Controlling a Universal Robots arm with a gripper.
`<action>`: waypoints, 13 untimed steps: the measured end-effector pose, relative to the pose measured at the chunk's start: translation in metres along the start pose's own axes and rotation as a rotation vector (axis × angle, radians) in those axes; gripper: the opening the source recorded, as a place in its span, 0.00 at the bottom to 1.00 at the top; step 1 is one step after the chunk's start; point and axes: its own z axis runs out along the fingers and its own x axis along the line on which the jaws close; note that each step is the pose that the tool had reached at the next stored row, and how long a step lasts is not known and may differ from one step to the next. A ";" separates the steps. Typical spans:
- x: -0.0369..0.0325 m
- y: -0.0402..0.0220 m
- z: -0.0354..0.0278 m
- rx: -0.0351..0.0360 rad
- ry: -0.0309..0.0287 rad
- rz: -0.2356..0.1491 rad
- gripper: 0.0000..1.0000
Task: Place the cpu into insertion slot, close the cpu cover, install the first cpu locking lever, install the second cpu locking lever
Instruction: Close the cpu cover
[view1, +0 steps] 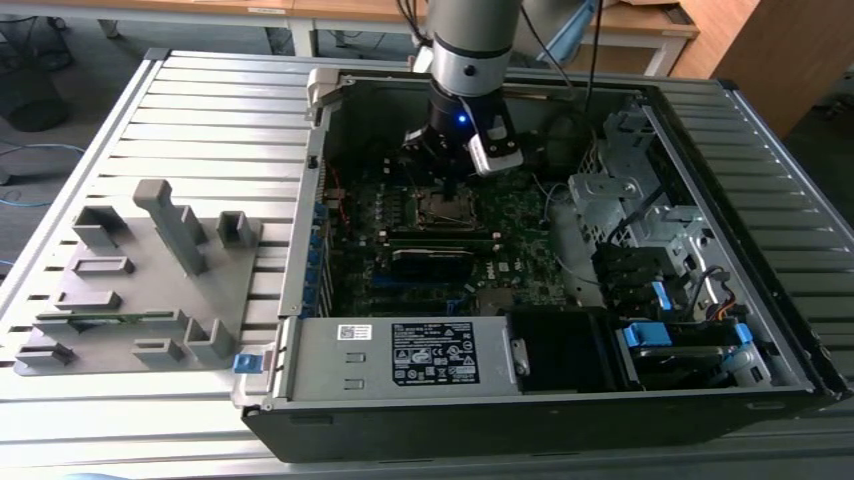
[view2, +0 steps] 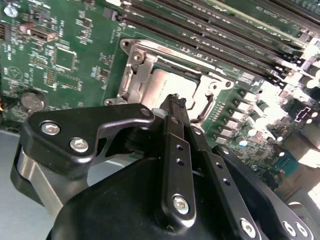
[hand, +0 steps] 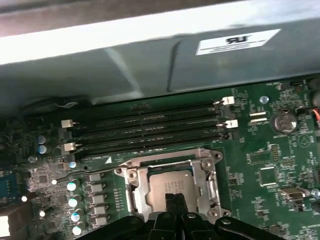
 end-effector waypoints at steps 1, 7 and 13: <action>0.0005 0.0000 0.0007 0.0004 -0.0002 0.000 0.11; 0.0000 -0.0001 0.0032 0.0039 -0.0004 -0.007 0.11; -0.0005 0.0000 0.0036 0.0035 0.0005 -0.047 0.11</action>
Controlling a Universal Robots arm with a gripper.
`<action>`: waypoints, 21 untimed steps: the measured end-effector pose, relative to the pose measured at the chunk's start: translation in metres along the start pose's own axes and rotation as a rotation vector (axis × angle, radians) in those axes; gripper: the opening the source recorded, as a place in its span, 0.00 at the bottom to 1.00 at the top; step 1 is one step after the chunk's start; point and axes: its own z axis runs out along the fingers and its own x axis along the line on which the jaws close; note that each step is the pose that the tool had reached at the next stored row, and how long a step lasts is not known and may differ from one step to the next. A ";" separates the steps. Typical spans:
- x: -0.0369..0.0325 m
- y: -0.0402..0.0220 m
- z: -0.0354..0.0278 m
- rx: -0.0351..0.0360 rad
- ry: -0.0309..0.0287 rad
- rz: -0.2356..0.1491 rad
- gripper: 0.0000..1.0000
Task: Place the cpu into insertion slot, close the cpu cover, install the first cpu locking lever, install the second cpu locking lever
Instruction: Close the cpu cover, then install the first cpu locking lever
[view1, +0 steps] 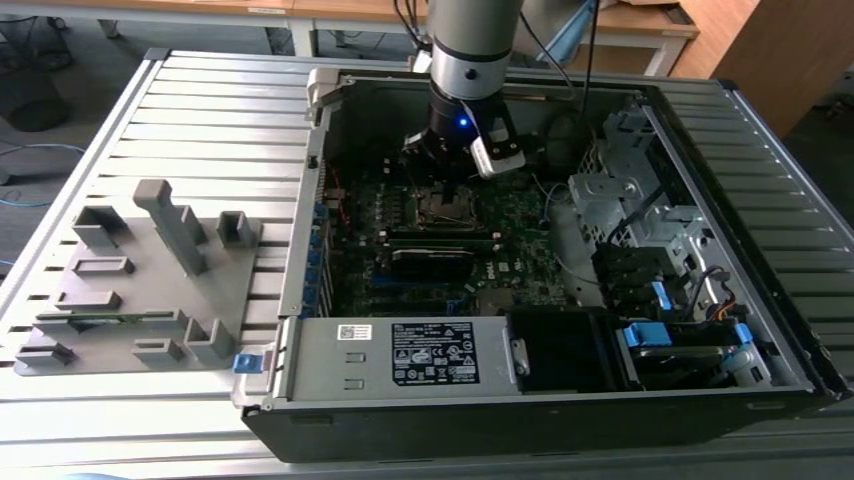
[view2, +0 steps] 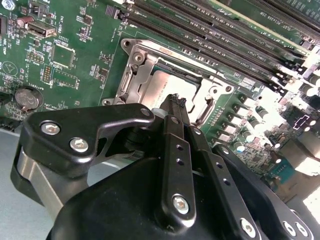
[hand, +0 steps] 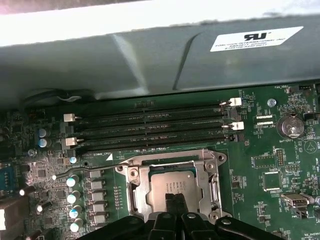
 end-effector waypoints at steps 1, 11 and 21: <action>0.0000 0.0000 0.0000 0.0001 0.0000 0.000 0.11; 0.0000 0.0000 0.0000 0.0003 -0.0001 0.000 0.11; -0.0002 0.0003 -0.0149 0.0003 -0.0001 0.000 0.11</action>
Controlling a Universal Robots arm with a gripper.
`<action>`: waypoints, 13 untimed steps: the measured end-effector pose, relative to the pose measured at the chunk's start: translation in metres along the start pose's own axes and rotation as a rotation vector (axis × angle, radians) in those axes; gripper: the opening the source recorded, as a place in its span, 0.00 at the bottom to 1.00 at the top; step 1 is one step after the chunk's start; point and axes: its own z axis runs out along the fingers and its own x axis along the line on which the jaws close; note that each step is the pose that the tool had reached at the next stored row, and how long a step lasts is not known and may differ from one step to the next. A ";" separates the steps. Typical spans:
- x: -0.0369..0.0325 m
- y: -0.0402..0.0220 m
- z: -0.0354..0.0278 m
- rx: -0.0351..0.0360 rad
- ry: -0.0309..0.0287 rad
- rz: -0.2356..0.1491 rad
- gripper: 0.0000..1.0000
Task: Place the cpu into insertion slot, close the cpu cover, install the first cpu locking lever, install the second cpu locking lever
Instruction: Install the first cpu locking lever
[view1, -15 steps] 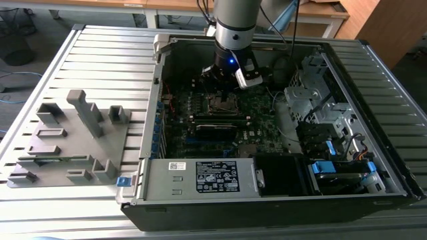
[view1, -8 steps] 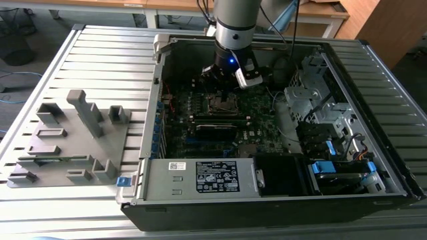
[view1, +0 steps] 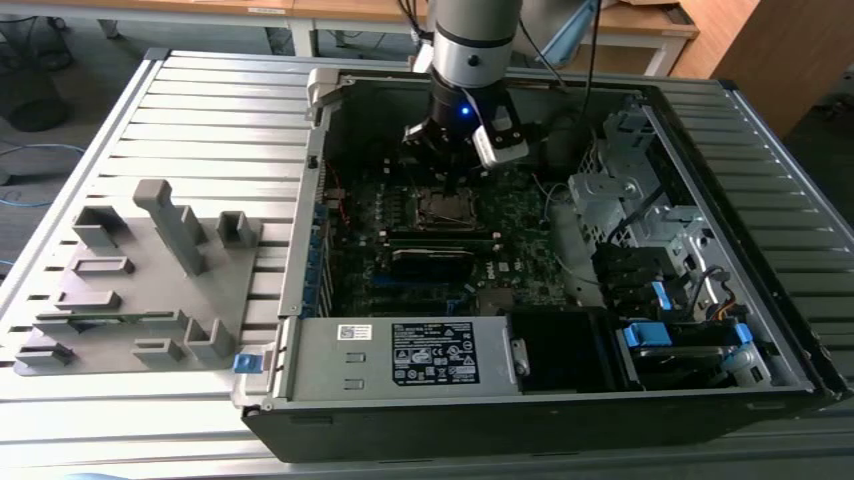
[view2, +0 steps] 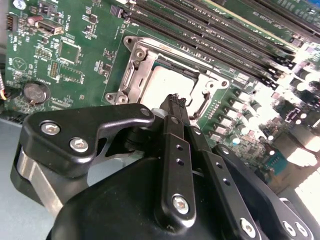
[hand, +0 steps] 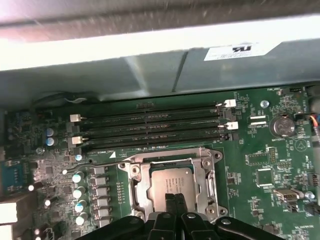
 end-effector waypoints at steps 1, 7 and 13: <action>0.0000 0.0000 -0.0025 0.0000 0.0000 0.000 0.11; -0.0001 0.0002 -0.0121 0.0001 0.0000 0.000 0.11; 0.0000 0.0002 -0.0122 0.0000 0.0000 0.000 0.11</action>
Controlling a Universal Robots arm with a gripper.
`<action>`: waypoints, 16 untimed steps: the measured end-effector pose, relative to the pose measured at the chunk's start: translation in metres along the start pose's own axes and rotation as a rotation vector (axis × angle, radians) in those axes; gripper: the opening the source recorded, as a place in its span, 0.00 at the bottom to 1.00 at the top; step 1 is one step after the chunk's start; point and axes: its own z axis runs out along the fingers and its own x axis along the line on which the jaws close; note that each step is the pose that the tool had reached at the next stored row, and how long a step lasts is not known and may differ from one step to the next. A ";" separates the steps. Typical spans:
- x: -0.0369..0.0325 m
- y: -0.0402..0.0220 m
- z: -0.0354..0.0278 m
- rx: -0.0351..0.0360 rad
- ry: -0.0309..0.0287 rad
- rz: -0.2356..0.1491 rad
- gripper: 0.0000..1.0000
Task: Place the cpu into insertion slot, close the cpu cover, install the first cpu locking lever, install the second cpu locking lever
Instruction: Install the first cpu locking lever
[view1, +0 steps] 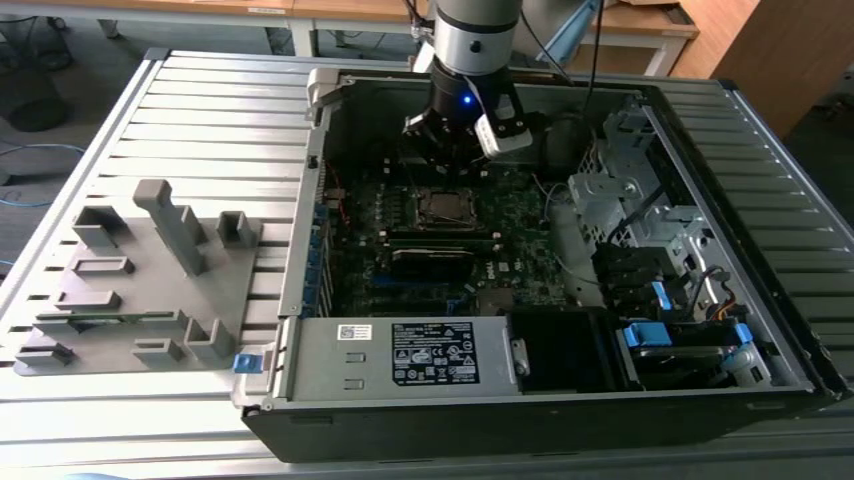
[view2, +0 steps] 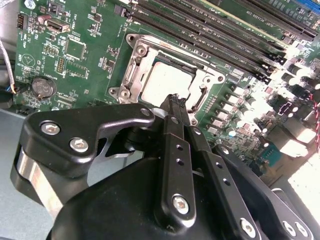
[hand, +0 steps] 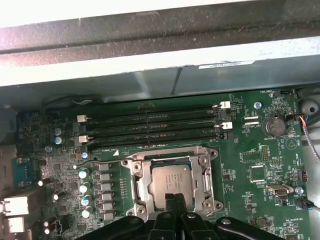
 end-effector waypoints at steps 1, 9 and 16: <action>0.0006 -0.0001 0.0000 0.0001 0.0000 0.000 0.11; 0.0088 -0.0007 0.0001 0.0000 0.0000 0.000 0.11; 0.0090 -0.0008 0.0001 0.0001 0.0000 0.000 0.11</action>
